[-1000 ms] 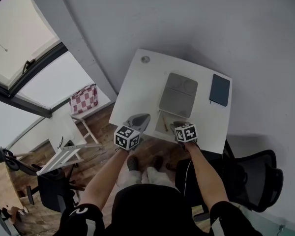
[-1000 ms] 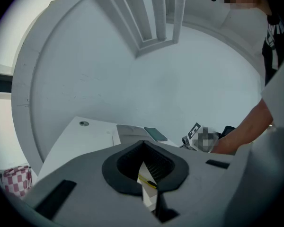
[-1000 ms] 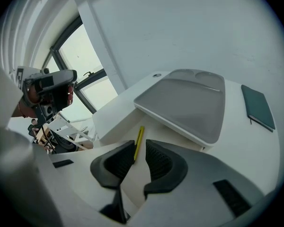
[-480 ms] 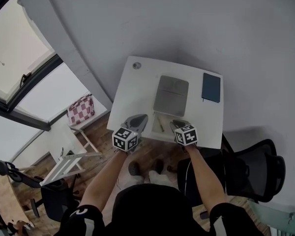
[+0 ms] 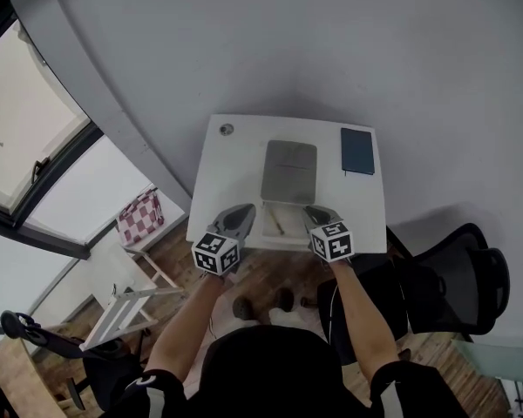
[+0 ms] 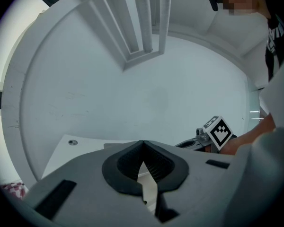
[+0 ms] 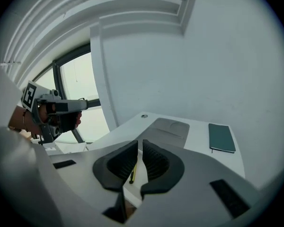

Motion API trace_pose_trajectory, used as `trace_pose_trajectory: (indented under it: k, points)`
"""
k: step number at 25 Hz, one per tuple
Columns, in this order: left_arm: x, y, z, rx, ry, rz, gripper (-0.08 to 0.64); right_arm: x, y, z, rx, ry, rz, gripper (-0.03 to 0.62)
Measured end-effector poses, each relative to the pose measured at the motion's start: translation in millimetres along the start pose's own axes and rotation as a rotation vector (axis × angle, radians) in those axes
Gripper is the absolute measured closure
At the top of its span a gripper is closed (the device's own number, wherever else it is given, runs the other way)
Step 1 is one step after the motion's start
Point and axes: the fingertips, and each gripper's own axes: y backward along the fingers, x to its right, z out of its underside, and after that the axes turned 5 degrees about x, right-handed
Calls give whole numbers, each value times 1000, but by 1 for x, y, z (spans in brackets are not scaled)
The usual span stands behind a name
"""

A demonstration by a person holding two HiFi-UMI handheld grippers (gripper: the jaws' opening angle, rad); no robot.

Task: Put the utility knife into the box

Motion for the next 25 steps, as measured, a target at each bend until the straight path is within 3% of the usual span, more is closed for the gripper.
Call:
trace_pose_trajectory:
  k: [10, 25]
  points:
    - [24, 2, -38, 74, -27, 49, 535, 7, 58, -46, 181, -31, 100, 568]
    - [39, 5, -63, 109, -69, 75, 534, 21, 106, -71, 301, -51, 200, 578]
